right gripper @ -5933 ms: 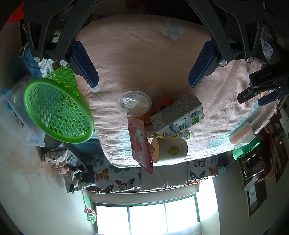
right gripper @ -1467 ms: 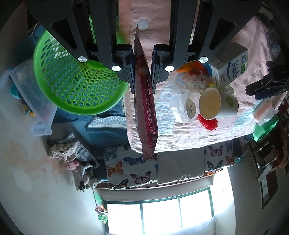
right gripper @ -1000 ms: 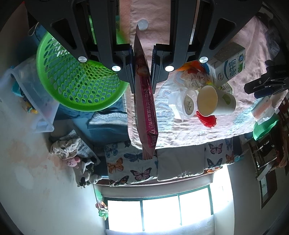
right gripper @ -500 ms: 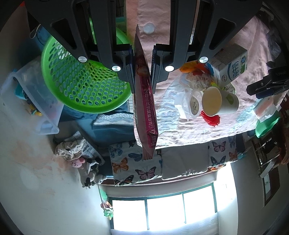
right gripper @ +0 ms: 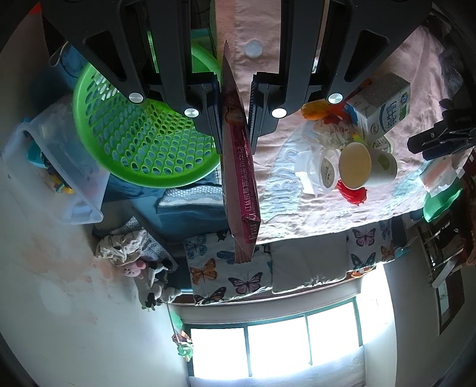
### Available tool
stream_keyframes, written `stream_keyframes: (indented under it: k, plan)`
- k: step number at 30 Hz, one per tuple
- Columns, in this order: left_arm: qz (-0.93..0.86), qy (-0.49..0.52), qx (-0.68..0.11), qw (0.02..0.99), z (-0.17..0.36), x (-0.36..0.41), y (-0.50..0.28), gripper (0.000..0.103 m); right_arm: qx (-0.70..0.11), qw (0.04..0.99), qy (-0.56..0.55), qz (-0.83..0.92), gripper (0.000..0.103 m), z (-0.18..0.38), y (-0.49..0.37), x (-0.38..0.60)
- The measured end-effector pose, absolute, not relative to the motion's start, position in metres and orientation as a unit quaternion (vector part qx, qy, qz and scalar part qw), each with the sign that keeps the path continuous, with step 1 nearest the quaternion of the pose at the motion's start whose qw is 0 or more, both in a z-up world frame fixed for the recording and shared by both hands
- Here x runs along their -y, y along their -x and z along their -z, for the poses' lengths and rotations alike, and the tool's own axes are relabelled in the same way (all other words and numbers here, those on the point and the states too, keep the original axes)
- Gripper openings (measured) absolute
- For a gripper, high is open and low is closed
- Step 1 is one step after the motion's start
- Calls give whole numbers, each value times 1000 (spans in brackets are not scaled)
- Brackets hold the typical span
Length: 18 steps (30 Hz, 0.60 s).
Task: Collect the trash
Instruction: 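Lift the pink wrapper with the right gripper toward the green basket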
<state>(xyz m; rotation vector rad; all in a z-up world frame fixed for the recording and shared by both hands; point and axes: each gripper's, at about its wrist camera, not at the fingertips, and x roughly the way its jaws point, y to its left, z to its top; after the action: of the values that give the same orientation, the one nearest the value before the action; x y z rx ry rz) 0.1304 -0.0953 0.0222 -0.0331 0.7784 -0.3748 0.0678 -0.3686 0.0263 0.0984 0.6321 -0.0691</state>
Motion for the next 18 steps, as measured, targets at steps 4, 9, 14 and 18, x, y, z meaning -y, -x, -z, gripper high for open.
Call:
stream_keyframes:
  k: [4, 9, 14, 18]
  plan:
    - [183, 14, -376, 908, -22, 96, -129, 96, -311, 948, -50, 36, 16, -25, -66, 371]
    - [186, 13, -376, 908, -22, 98, -130, 96, -312, 948, -50, 37, 16, -24, -65, 372]
    - [186, 12, -377, 907, -22, 98, -130, 96, -311, 948, -50, 36, 16, -24, -65, 372]
    - [187, 12, -376, 908, -22, 98, -129, 96, -312, 948, -49, 37, 16, -24, -65, 372]
